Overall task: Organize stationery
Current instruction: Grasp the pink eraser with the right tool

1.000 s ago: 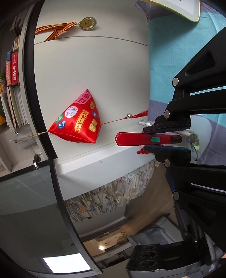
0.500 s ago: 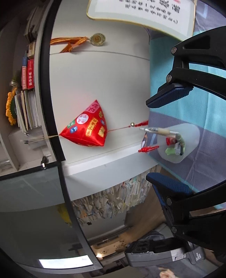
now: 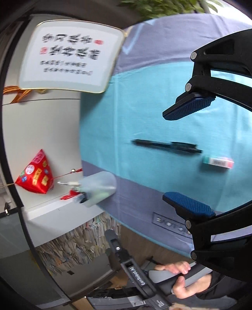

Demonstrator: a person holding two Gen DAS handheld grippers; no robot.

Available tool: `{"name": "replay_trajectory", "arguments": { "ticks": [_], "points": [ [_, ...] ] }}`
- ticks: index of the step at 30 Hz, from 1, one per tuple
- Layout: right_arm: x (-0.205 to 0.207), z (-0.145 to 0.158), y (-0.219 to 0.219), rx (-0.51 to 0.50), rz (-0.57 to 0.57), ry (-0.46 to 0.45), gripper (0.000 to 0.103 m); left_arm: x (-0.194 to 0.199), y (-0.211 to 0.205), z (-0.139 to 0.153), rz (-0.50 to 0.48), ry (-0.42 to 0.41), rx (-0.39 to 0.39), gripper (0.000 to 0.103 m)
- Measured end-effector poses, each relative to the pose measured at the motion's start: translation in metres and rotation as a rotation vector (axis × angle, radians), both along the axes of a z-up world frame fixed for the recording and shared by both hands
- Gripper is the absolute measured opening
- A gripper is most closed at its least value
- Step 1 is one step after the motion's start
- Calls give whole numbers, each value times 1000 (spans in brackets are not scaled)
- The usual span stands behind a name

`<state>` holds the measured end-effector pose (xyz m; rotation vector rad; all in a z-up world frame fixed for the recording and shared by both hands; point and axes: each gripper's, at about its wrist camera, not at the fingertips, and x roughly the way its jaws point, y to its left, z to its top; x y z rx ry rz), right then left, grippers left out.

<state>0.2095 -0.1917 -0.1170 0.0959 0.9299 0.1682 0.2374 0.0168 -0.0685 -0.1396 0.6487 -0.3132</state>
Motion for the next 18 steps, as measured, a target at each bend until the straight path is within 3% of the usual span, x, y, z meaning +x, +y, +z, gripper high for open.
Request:
{"name": "replay_trajectory", "arguments": {
  "ticks": [3,8,15,18],
  "points": [
    [-20,-23,7,-79,-13,14,75,-16,-13,-7,-27,24,16,76],
    [-29,-44,11,-62,-36,30,74,-32,-42,-16,-88,32,88,77],
    [-34,-49,18,-55,-31,19,45,-34,-68,-29,-151,88,77,77],
    [-37,-50,24,-99,-22,14,31,-35,-73,-35,-157,113,59,77]
  ]
}}
